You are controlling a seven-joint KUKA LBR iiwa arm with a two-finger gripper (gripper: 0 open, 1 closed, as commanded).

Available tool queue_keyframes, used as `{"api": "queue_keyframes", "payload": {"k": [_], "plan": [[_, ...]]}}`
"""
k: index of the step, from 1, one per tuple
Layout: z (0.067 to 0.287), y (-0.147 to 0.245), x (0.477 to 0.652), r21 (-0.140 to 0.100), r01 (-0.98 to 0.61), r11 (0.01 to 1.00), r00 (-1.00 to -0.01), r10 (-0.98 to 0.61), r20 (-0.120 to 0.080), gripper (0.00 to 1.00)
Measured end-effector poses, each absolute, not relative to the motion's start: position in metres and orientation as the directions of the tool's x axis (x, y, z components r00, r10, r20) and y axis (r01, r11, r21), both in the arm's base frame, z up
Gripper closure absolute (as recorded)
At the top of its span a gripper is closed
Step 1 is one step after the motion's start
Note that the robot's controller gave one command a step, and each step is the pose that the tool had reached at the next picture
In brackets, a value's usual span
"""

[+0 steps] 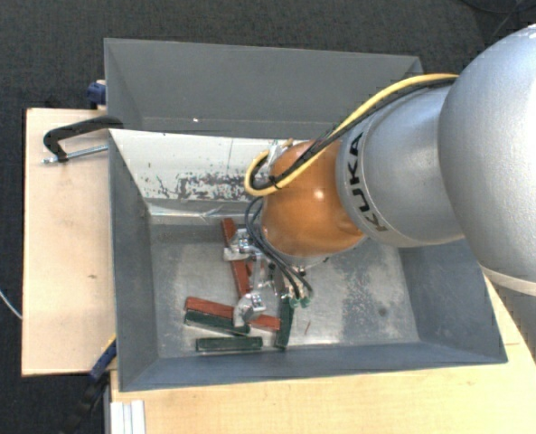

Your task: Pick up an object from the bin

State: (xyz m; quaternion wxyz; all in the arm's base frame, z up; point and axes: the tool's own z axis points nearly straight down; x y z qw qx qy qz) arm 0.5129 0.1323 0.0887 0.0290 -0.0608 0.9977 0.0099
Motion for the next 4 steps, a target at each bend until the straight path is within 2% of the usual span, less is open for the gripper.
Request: {"api": "queue_keyframes", "payload": {"k": [1, 2, 3, 4], "plan": [[0.089, 0.132, 0.513, 0.017, -0.121, 0.993, -0.991, -0.12, -0.059, 0.0], [0.088, 0.132, 0.502, 0.005, -0.127, 0.992, -0.992, -0.127, 0.0, 1.0], [0.085, 0.131, 0.511, 0.007, -0.12, 0.993, -0.992, -0.12, -0.047, 0.0], [0.079, 0.129, 0.501, 0.002, -0.124, 0.992, -0.992, -0.124, -0.007, 1.0]]}}
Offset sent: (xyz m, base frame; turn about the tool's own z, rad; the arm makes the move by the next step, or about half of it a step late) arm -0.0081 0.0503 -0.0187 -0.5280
